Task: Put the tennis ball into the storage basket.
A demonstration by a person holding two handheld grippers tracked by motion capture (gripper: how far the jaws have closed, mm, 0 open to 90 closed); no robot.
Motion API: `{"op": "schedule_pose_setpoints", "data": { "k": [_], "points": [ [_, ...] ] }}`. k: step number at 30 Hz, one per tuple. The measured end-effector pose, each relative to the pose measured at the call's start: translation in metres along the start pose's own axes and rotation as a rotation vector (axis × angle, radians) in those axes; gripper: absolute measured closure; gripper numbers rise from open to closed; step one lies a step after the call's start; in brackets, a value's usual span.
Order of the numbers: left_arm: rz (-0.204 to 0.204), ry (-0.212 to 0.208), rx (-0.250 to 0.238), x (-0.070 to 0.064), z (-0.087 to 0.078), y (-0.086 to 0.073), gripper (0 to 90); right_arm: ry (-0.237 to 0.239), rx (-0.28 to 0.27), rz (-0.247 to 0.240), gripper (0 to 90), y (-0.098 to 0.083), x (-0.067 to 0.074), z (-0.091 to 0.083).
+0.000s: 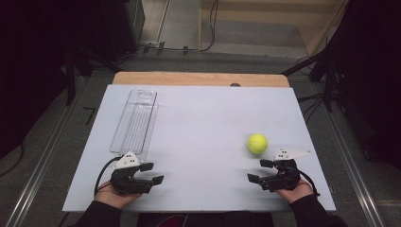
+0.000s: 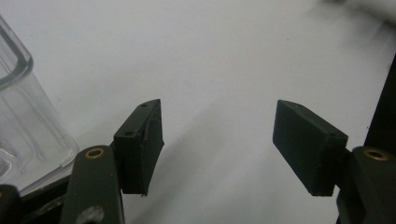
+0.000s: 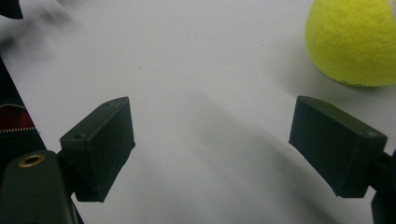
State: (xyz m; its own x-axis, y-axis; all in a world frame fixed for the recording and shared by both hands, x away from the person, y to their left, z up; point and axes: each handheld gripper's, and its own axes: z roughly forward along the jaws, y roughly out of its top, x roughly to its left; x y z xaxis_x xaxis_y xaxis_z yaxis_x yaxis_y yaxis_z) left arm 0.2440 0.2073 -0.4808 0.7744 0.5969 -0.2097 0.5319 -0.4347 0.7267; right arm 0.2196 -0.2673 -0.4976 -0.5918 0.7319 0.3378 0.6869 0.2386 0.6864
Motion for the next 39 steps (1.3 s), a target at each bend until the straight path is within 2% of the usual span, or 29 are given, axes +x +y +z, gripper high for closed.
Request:
{"op": "schedule_pose_setpoints", "data": {
  "k": [2, 13, 15, 17, 19, 28, 32, 36, 39],
  "points": [
    [0.006, 0.000, 0.030, 0.0005, 0.0008, 0.0008, 29.8, -0.004, -0.005, -0.007, 12.1, -0.0001, 0.0002, 0.0000],
    [-0.026, -0.030, 0.008, 0.0035, 0.0011, 0.0011, 27.6, -0.002, -0.012, -0.004, 12.1, 0.0003, 0.0028, 0.0012],
    [-0.016, -0.024, 0.020, 0.0047, 0.0014, 0.0000, 27.6, -0.010, -0.002, -0.014, 12.1, 0.0009, 0.0027, 0.0014],
    [-0.020, -0.026, 0.016, 0.0049, 0.0013, 0.0000, 27.5, -0.014, -0.001, -0.020, 12.1, 0.0009, 0.0027, 0.0016],
    [0.000, -0.016, 0.002, 0.0046, 0.0012, -0.0004, 26.8, -0.029, -0.003, -0.035, 12.1, 0.0008, 0.0032, 0.0016],
    [-0.005, -0.015, -0.005, 0.0067, 0.0022, -0.0009, 26.3, -0.009, 0.003, -0.022, 12.1, 0.0003, 0.0019, 0.0019],
    [-0.018, -0.040, -0.017, 0.0083, 0.0018, -0.0013, 26.3, -0.011, 0.005, -0.012, 12.2, 0.0002, 0.0016, 0.0014],
    [-0.017, -0.036, -0.014, 0.0077, 0.0025, -0.0015, 26.3, 0.018, 0.022, 0.000, 13.3, 0.0013, -0.0013, 0.0032],
    [-0.017, -0.040, -0.018, 0.0076, 0.0026, -0.0015, 26.3, 0.009, 0.027, -0.004, 13.3, 0.0015, -0.0009, 0.0034]
  ]
}}
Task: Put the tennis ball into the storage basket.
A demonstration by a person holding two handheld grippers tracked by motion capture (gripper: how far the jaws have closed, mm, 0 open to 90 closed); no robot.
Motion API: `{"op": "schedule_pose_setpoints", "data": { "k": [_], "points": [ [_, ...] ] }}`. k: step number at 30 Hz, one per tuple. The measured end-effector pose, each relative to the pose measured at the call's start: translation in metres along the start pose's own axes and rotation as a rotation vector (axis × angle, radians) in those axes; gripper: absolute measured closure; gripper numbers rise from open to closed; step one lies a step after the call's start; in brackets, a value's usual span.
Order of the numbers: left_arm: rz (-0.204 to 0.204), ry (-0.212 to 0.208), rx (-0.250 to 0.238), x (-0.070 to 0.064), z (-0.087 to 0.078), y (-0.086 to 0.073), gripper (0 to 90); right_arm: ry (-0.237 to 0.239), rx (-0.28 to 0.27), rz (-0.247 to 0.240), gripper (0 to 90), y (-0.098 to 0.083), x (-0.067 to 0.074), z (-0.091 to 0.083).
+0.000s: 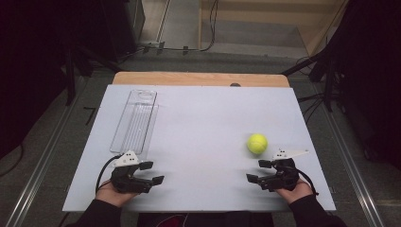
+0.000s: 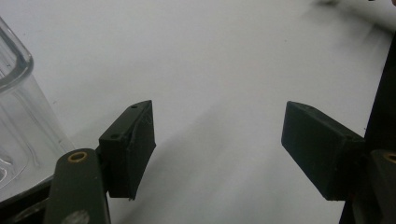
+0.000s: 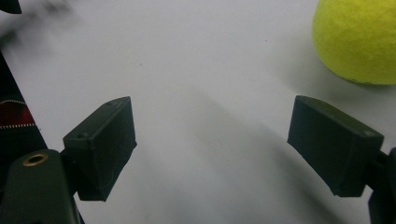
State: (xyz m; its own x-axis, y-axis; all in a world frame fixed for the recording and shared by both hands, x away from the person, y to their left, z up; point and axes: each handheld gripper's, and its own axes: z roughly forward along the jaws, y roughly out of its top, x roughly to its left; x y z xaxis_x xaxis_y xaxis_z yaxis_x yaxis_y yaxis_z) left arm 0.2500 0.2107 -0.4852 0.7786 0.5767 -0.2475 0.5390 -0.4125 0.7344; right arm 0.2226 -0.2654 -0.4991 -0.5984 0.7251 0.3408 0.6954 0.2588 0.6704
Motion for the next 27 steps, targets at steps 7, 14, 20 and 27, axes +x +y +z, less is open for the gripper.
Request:
{"op": "schedule_pose_setpoints", "data": {
  "k": [7, 14, 20, 27],
  "points": [
    [-0.006, -0.010, -0.010, 0.000, 0.000, 0.000, 26.3, -0.021, -0.011, 0.001, 13.3, 0.000, -0.002, -0.002],
    [-0.011, -0.005, -0.004, 0.000, 0.000, 0.000, 26.3, -0.041, -0.019, 0.012, 13.3, 0.000, -0.005, -0.005],
    [-0.010, 0.000, 0.003, 0.000, 0.001, 0.001, 26.3, -0.066, -0.045, 0.037, 13.3, 0.004, -0.009, -0.012],
    [-0.013, 0.000, 0.003, 0.001, 0.000, 0.001, 26.4, -0.092, -0.060, 0.042, 13.2, 0.005, -0.012, -0.016]
  ]
}}
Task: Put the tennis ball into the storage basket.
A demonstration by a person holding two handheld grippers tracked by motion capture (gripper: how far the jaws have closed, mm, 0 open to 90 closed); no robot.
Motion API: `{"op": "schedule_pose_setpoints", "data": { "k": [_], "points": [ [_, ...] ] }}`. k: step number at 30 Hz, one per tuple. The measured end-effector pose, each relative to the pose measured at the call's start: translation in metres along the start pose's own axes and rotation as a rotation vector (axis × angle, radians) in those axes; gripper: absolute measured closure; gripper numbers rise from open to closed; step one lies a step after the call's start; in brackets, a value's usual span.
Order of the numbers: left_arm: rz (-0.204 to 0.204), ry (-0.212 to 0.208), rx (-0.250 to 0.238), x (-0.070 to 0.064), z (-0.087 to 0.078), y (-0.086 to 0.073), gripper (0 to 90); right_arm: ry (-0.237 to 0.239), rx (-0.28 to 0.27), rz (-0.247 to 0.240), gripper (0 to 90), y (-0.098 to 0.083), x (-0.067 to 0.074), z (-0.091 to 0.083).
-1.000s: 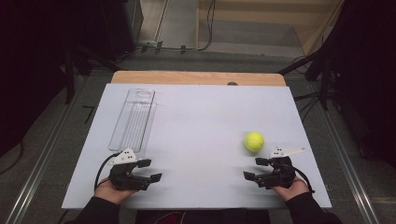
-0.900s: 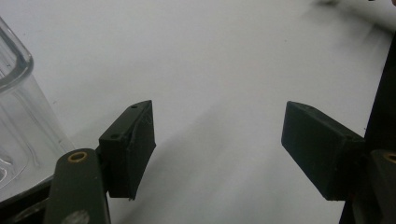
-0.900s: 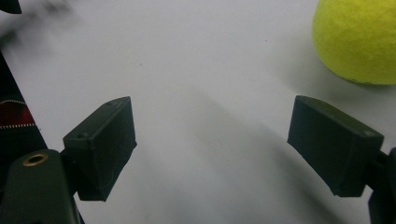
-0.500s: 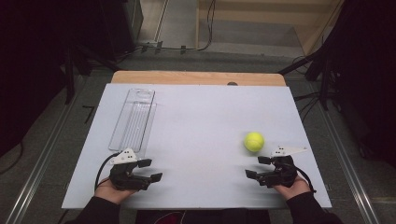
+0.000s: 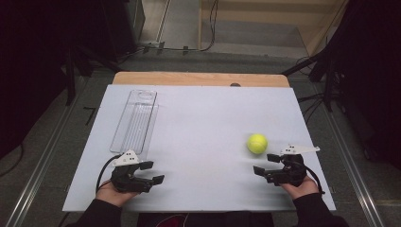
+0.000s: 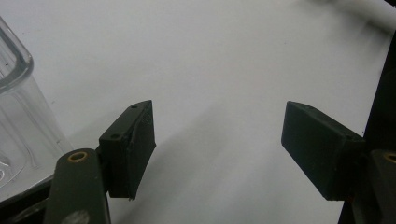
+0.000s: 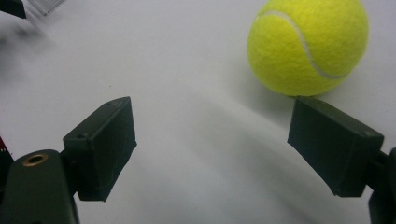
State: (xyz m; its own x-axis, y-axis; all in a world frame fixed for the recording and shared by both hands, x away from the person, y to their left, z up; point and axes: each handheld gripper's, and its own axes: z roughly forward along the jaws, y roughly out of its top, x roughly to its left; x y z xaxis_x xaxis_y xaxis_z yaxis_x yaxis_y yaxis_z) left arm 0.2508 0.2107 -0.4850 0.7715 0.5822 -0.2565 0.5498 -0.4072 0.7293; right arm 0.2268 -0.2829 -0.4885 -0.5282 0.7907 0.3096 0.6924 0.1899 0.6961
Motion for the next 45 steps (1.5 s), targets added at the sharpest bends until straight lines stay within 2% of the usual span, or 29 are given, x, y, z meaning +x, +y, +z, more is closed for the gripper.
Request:
{"op": "schedule_pose_setpoints", "data": {
  "k": [5, 8, 10, 11, 13, 14, 15, 27, 45],
  "points": [
    [0.003, -0.002, 0.002, 0.000, 0.001, 0.000, 26.4, -0.018, -0.013, 0.011, 11.3, 0.005, -0.003, -0.004],
    [0.002, -0.002, 0.003, 0.000, 0.001, 0.000, 26.3, -0.030, -0.017, 0.002, 10.3, 0.009, -0.003, -0.006],
    [0.001, -0.002, 0.002, 0.000, 0.001, 0.000, 26.4, -0.038, -0.021, -0.001, 1.6, 0.012, -0.004, -0.007],
    [0.001, -0.003, 0.003, 0.000, 0.001, 0.000, 26.4, -0.044, -0.016, 0.000, 0.0, 0.013, -0.004, -0.006],
    [0.002, -0.002, 0.003, 0.000, 0.001, 0.000, 26.3, -0.033, -0.023, -0.015, 0.0, 0.015, -0.004, -0.007],
    [0.002, -0.002, 0.004, 0.000, 0.001, 0.000, 26.4, -0.043, -0.028, -0.024, 0.0, 0.016, -0.003, -0.007],
    [0.001, -0.001, 0.004, 0.000, 0.001, 0.000, 26.4, -0.060, -0.017, -0.019, 0.0, 0.017, -0.003, -0.008],
    [0.001, -0.004, 0.010, -0.001, 0.002, 0.000, 26.4, -0.101, -0.040, -0.003, 0.0, 0.033, -0.005, -0.010],
    [-0.001, -0.001, 0.018, 0.000, 0.002, -0.001, 26.4, -0.112, -0.033, -0.018, 0.0, 0.057, -0.009, 0.002]
  ]
}}
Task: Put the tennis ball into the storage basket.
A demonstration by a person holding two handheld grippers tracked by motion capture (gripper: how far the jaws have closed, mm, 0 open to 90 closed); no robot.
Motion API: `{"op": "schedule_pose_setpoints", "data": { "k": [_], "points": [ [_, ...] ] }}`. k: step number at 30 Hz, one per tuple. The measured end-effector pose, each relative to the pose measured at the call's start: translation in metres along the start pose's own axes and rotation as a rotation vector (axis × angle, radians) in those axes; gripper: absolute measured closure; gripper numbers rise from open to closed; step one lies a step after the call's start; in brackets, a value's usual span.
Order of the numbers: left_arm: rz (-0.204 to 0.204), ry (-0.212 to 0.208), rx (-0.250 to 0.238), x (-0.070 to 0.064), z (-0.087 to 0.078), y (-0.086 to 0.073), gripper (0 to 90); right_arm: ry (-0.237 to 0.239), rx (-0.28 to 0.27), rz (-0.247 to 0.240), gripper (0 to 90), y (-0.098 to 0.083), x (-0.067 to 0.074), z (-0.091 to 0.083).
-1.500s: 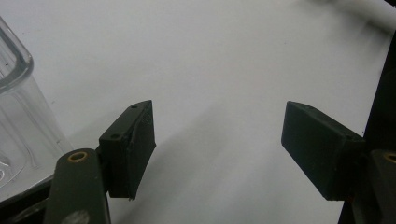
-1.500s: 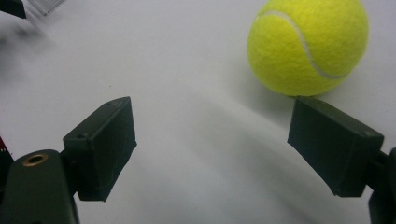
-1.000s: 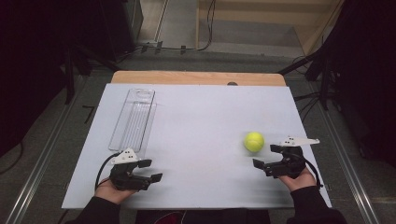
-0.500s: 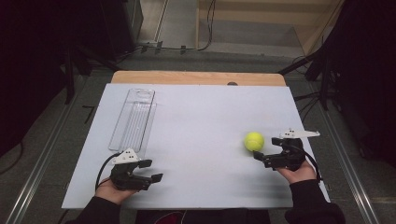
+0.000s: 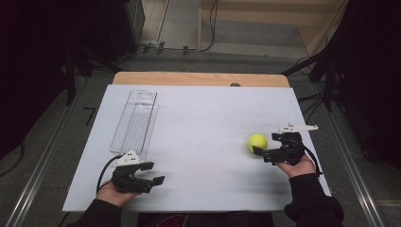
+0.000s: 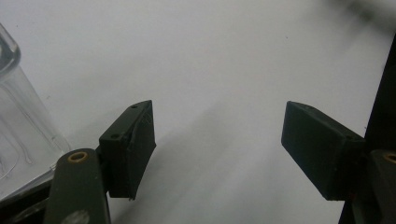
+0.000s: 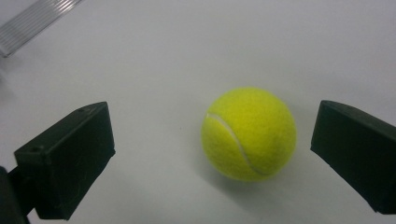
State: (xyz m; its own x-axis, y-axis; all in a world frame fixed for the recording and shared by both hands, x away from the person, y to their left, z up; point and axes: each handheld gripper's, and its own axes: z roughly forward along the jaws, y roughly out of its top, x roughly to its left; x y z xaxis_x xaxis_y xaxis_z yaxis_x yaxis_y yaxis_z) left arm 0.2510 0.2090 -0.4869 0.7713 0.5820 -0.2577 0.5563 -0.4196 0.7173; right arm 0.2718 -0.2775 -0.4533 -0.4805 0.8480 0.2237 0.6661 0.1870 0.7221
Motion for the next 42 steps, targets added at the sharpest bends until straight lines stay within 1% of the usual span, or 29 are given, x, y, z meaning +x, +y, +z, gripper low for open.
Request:
{"op": "schedule_pose_setpoints", "data": {
  "k": [4, 9, 14, 18, 22, 26, 28, 31, 34, 36, 38, 42],
  "points": [
    [0.001, -0.001, 0.001, 0.000, 0.000, 0.000, 26.4, -0.008, 0.000, -0.005, 0.0, 0.005, -0.002, 0.004],
    [0.000, 0.000, 0.002, 0.000, 0.000, 0.000, 26.3, -0.011, 0.010, 0.001, 0.0, 0.009, -0.005, 0.011],
    [-0.001, -0.001, 0.003, 0.000, 0.000, 0.000, 26.4, -0.024, 0.021, 0.006, 0.0, 0.015, -0.008, 0.017],
    [-0.002, -0.002, 0.003, 0.000, 0.000, 0.000, 26.3, -0.026, 0.021, 0.002, 0.0, 0.019, -0.010, 0.021],
    [-0.001, -0.003, 0.007, 0.000, 0.001, 0.000, 26.4, -0.021, 0.020, 0.012, 0.0, 0.024, -0.014, 0.025],
    [-0.004, -0.001, 0.008, 0.001, 0.001, 0.000, 26.4, -0.034, 0.026, 0.023, 0.0, 0.028, -0.015, 0.029],
    [-0.005, -0.001, 0.007, 0.001, 0.001, 0.000, 26.4, -0.042, 0.035, 0.021, 0.0, 0.030, -0.016, 0.032],
    [-0.005, -0.002, 0.008, 0.001, 0.001, -0.001, 26.4, -0.043, 0.039, 0.016, 0.0, 0.033, -0.017, 0.035],
    [-0.005, -0.003, 0.008, 0.001, 0.001, -0.001, 26.4, -0.049, 0.038, 0.016, 0.0, 0.033, -0.017, 0.036],
    [-0.006, -0.003, 0.008, 0.001, 0.001, -0.001, 26.4, -0.060, 0.043, 0.026, 0.0, 0.031, -0.016, 0.038],
    [-0.006, -0.004, 0.008, 0.001, 0.001, -0.001, 26.4, -0.054, 0.042, 0.023, 0.0, 0.030, -0.016, 0.039],
    [-0.006, -0.004, 0.007, 0.001, 0.000, -0.001, 26.4, -0.047, 0.058, 0.020, 0.0, 0.027, -0.014, 0.042]
  ]
}}
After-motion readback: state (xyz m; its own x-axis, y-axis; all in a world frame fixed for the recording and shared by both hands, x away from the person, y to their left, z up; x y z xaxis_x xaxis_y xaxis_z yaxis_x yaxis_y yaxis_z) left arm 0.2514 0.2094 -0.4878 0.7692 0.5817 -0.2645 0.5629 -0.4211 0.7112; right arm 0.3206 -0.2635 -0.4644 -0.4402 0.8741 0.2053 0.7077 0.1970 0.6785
